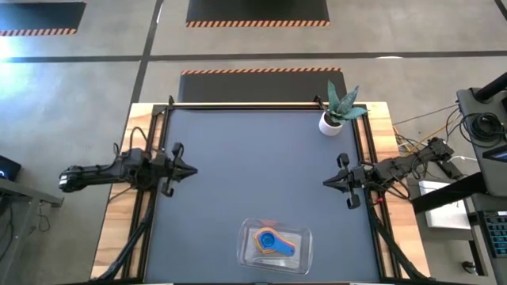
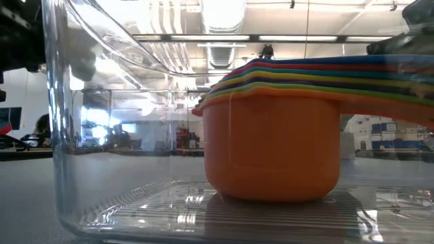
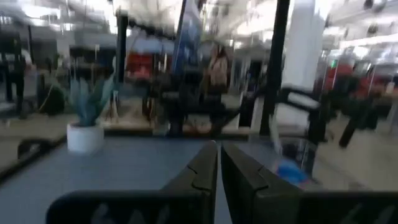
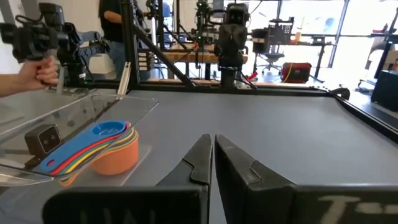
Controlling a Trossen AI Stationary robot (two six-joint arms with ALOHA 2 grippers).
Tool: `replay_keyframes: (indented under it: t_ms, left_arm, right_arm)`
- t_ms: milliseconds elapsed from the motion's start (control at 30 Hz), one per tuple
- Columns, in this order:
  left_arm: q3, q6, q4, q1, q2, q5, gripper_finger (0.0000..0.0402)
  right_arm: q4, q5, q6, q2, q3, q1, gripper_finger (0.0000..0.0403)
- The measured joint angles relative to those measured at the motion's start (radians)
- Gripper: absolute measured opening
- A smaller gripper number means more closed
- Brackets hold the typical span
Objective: Nest measuring cups in basket
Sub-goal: Return to Home Position
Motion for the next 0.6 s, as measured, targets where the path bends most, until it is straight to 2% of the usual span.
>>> replay_keyframes:
  t_ms: [167,267,467,600]
  left_arm:
    - [0.000,0.058,-0.122,0.000,0.000,-0.001,0.0004]
    - [0.000,0.098,-0.126,-0.002,0.004,-0.013,0.0004]
    - [0.000,0.138,-0.153,-0.001,0.048,-0.154,0.0004]
    - [0.000,0.135,-0.153,-0.001,0.066,-0.154,0.0004]
  right_arm:
    - [0.000,0.000,0.000,0.000,0.000,0.000,0.0009]
    - [0.000,0.000,0.000,0.000,0.000,0.000,0.0009]
    - [0.000,0.000,0.000,0.000,0.000,0.000,0.0009]
    - [0.000,0.000,0.000,0.000,0.000,0.000,0.0009]
